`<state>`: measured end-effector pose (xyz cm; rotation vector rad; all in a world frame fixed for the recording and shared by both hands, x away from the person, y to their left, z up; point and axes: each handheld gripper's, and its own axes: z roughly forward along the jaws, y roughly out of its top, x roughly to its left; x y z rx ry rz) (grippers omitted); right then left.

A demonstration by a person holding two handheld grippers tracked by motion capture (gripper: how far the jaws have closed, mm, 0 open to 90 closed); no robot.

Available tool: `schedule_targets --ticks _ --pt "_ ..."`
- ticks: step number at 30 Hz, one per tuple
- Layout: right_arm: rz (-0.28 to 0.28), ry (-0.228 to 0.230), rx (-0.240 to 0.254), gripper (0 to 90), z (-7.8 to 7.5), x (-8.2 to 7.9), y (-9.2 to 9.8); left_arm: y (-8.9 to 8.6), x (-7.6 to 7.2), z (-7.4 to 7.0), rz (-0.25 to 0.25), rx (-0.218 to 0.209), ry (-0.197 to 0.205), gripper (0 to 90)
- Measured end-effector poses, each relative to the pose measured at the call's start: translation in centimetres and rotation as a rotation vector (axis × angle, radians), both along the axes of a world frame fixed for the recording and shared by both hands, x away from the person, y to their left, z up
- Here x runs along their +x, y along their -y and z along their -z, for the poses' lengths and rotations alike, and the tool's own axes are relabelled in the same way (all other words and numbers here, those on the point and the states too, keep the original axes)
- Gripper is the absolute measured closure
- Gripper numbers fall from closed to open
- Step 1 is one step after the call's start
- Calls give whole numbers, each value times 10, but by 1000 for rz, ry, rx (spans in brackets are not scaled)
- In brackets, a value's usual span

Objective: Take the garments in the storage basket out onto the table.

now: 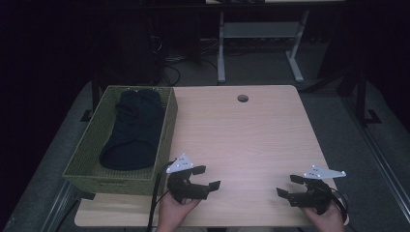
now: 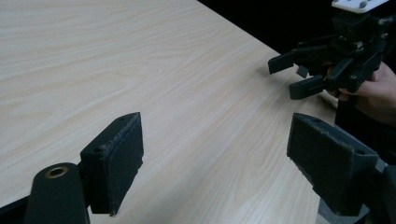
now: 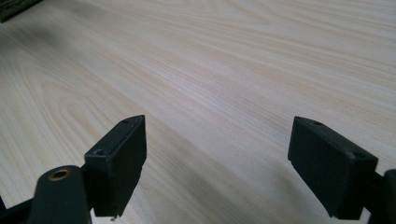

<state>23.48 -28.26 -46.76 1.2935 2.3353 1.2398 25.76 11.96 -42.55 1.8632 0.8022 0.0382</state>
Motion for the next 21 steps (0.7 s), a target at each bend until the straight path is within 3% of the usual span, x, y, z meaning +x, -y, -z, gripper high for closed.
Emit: schedule_targets --ticks 7,12,21 --pt "13 10 11 185 -3 -1 4 0 5 -15 18 -3 21 191" --pt "16 12 4 183 -3 0 4 -5 11 -24 36 -8 2 192" --pt "10 6 -5 183 -3 -1 1 -27 18 -50 39 -42 -4 196"
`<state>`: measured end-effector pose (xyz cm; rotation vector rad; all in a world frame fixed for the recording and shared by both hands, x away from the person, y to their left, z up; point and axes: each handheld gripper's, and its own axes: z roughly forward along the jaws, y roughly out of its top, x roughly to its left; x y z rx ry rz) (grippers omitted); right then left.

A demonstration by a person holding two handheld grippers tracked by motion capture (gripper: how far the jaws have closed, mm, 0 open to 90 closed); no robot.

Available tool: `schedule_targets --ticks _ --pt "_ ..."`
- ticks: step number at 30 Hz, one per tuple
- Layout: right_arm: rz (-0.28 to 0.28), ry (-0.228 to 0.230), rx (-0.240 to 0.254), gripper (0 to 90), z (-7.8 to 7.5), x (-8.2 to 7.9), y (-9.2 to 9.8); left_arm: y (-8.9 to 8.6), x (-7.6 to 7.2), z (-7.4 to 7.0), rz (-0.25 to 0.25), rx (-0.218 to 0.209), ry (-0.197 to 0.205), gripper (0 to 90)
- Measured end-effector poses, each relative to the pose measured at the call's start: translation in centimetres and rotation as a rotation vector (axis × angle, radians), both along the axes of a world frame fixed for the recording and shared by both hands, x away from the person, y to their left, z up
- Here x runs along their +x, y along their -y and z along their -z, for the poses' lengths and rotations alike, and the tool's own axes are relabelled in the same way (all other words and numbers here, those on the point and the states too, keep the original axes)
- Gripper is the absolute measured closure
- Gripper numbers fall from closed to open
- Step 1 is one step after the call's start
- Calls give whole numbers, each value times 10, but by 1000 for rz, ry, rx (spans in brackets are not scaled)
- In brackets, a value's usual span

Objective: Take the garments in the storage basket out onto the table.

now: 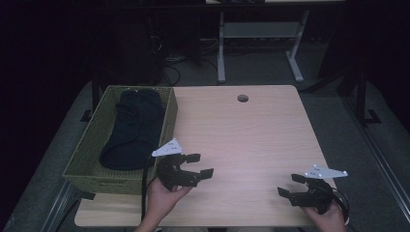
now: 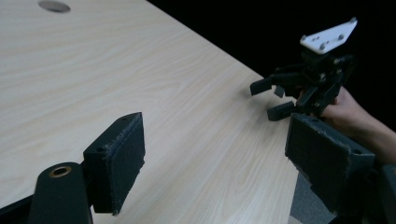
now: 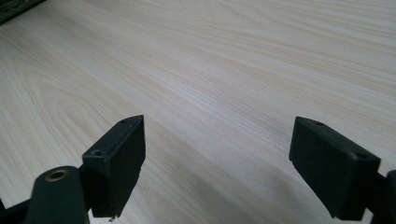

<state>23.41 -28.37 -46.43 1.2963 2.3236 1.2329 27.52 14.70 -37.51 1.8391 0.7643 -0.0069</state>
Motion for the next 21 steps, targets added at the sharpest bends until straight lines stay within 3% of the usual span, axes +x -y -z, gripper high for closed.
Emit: schedule_targets --ticks 3,11,21 --pt "-2 -3 5 183 1 1 -1 -15 7 -14 -17 -1 -3 187" --pt "-2 -4 6 183 1 2 -1 -53 25 -37 -74 -6 -14 191" --pt "3 -1 8 182 0 2 -1 -98 42 -46 -145 -14 -43 192"
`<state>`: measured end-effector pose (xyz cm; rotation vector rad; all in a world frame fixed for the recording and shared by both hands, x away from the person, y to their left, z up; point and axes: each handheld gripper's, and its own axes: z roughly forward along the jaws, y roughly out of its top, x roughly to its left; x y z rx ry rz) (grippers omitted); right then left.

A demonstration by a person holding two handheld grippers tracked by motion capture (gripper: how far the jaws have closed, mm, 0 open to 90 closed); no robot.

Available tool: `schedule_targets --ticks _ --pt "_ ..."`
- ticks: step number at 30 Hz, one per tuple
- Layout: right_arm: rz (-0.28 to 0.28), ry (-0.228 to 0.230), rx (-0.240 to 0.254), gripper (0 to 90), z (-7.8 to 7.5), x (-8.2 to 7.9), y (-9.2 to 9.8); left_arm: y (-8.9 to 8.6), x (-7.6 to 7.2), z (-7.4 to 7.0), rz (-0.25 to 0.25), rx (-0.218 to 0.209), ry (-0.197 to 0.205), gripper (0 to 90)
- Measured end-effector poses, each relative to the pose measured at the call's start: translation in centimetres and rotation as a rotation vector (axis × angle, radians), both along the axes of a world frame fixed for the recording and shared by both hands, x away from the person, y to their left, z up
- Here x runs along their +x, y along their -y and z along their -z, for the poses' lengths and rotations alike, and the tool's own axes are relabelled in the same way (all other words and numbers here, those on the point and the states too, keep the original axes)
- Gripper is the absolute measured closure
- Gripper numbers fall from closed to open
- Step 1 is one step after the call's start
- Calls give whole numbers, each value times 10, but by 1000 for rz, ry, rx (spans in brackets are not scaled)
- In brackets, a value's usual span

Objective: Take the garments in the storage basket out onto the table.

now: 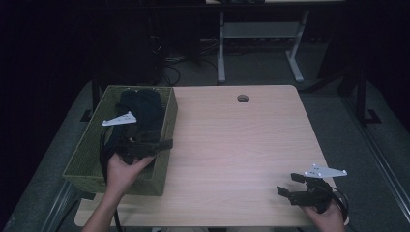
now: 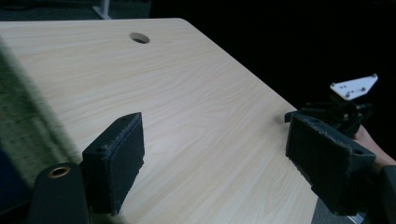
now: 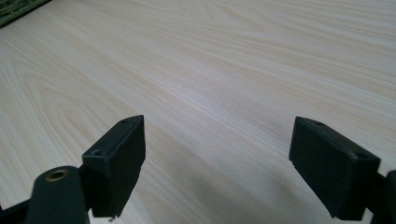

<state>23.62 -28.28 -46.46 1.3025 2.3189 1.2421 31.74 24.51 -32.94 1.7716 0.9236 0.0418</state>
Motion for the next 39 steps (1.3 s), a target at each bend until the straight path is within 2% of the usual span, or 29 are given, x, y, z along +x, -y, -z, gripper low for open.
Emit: schedule_targets --ticks 6,20,31,39 --pt "1 2 -1 183 0 1 0 -17 10 -1 -35 0 -16 195" --pt "4 17 5 183 -3 0 0 -47 34 5 -76 -8 -49 202" --pt "8 15 8 183 -3 1 3 -60 52 1 -111 -16 -55 211" --pt "12 17 13 183 -4 0 5 -66 67 1 -133 -5 -68 215"
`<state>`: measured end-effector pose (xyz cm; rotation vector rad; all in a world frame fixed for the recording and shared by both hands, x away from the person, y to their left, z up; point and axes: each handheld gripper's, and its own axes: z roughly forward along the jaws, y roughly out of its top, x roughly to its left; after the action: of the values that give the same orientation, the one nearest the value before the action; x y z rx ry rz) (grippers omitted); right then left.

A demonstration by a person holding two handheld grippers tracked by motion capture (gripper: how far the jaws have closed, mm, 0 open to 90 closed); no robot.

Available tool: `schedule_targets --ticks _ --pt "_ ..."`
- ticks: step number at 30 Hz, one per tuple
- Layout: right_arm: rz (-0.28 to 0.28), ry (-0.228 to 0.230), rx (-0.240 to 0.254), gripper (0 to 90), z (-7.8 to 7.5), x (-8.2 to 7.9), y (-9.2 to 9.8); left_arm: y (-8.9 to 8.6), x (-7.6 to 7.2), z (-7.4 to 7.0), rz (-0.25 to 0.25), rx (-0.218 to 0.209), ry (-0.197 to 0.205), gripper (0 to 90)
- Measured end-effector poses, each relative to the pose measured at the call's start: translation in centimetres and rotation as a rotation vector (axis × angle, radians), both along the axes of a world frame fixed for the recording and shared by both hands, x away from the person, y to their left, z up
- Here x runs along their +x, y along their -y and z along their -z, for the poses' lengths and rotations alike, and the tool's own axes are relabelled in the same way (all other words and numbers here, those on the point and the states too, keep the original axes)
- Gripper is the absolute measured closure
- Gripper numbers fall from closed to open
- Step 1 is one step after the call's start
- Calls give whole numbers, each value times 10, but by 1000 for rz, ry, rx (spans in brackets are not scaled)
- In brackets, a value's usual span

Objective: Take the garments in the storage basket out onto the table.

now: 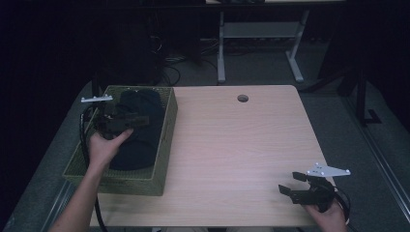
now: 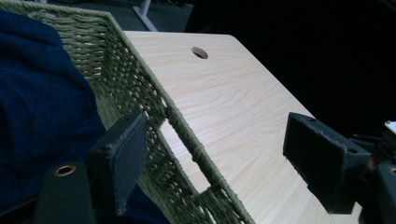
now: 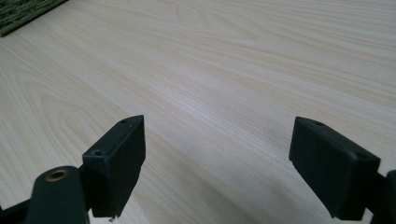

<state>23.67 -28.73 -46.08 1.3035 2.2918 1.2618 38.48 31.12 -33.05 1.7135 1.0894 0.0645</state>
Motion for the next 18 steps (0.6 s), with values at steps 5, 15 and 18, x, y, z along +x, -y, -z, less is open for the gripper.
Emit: schedule_targets --ticks 5,15,18 --pt "-2 -2 -1 183 0 0 0 -7 8 5 -24 -11 -18 222" --pt "-1 -2 8 183 0 0 1 -24 27 23 -95 16 -80 232" --pt "2 -3 8 183 0 0 2 -26 31 29 -110 29 -102 239"
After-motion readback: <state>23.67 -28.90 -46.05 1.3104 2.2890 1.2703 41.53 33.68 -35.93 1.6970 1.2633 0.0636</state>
